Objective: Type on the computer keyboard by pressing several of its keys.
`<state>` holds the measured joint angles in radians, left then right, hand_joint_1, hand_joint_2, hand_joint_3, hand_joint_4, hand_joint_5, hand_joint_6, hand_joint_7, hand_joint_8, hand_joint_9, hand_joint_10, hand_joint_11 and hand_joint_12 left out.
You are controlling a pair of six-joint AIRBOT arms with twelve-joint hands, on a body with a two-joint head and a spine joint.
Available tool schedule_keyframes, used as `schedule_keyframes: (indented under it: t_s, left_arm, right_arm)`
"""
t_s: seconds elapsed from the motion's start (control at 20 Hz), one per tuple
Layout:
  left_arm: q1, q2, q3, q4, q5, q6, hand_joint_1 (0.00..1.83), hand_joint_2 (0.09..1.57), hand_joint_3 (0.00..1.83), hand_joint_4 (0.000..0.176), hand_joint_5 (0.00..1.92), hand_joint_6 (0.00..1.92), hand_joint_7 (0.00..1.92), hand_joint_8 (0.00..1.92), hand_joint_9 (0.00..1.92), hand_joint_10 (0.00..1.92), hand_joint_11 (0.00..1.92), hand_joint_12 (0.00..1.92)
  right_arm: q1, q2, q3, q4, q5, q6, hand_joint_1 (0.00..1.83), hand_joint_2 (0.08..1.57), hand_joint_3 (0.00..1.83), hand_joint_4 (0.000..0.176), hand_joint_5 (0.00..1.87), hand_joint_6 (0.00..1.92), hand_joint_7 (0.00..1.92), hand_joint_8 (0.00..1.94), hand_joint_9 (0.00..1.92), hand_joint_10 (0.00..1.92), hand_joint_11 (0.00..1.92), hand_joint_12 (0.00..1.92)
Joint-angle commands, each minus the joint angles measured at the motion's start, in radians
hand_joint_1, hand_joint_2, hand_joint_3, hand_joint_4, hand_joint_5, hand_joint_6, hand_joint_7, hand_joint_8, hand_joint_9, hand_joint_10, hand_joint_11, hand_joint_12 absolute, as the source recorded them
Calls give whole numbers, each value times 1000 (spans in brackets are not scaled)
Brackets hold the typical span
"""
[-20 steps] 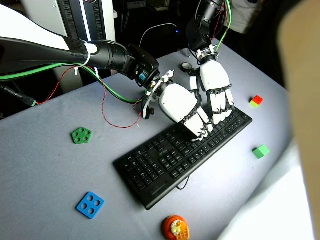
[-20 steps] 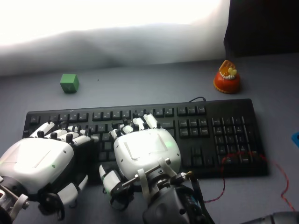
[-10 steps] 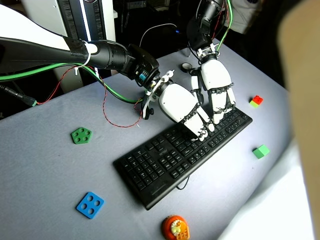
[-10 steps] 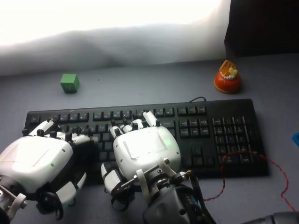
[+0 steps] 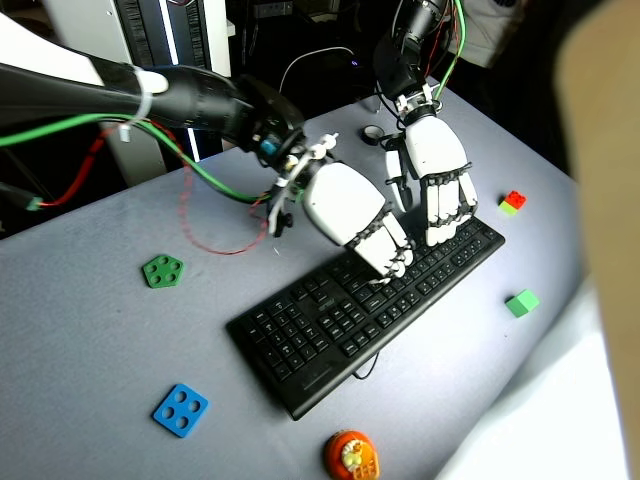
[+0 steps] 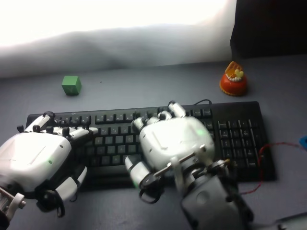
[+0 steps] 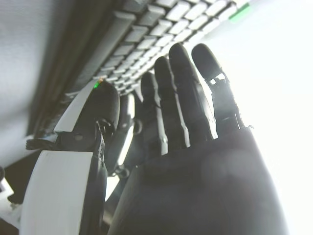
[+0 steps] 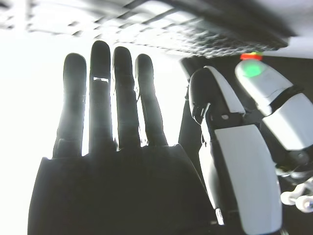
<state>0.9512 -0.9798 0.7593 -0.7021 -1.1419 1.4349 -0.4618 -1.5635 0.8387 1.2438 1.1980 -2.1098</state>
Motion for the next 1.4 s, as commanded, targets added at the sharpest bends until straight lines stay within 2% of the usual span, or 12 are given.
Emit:
schedule_keyframes:
  t_s: [0.0,0.2,0.4,0.5,0.8,0.9,1.0,1.05,1.1,1.15,1.3,1.35]
  left_arm:
    - [-9,9,-2,63,-147,3,828,1372,178,0,377,3,462,3,468,37,0,1231]
    - [-9,-11,-10,90,-181,20,464,1437,75,0,287,2,419,1,439,16,0,1184]
    - [-20,-59,-11,96,-198,50,531,1437,20,0,328,13,446,9,451,16,0,1166]
    - [-19,-81,-5,96,-200,54,467,1465,21,0,299,2,438,3,440,9,0,1143]
    - [-26,-143,60,96,-202,60,496,1467,5,0,309,4,454,4,441,7,0,1135]
    - [-40,-168,102,96,-198,60,548,1451,0,0,323,9,465,6,449,9,0,1140]
    - [-55,-183,131,96,-183,60,1023,1276,0,0,356,30,459,19,440,14,0,1135]
    - [-61,-189,143,96,-181,60,1425,1117,0,0,363,18,387,0,351,1,0,1047]
    - [-66,-192,150,96,-176,60,1425,1117,0,0,363,18,387,0,351,1,0,1047]
    - [-68,-193,155,96,-175,60,1732,1189,0,2,318,2,337,0,286,0,0,927]
    - [-66,-190,153,96,-174,57,1779,1204,0,0,290,1,324,2,261,3,0,886]
    - [-65,-188,152,96,-174,57,1465,1146,0,3,285,0,328,3,282,12,0,892]
  right_arm:
    - [19,18,-16,-105,45,-6,402,1360,0,0,299,263,439,0,289,670,0,1615]
    - [55,152,-113,-105,-20,24,380,1363,2,0,305,276,438,2,275,678,0,1616]
    - [79,251,-193,-105,-54,7,454,1341,0,0,339,300,471,12,273,707,0,1639]
    - [79,289,-217,-105,-68,11,445,1340,0,0,339,300,474,11,268,707,0,1637]
    - [71,303,-220,-105,-76,50,474,1330,0,0,342,300,466,5,260,701,0,1620]
    - [69,303,-225,-105,-73,52,474,1332,0,0,343,299,464,4,257,698,0,1621]
    - [67,304,-227,-106,-75,53,450,1341,1,0,340,294,463,2,258,694,0,1626]
    - [66,304,-227,-106,-75,54,418,1352,5,0,342,294,463,4,253,691,0,1622]
    - [66,304,-227,-106,-75,54,418,1352,5,0,342,294,463,4,253,691,0,1622]
    - [66,304,-227,-106,-75,55,459,1342,0,0,360,298,473,7,259,694,0,1622]
    - [64,304,-227,-107,-76,55,426,1350,3,0,352,293,462,1,253,696,0,1624]
    - [64,304,-227,-107,-77,55,423,1352,4,0,351,292,467,3,252,698,0,1619]
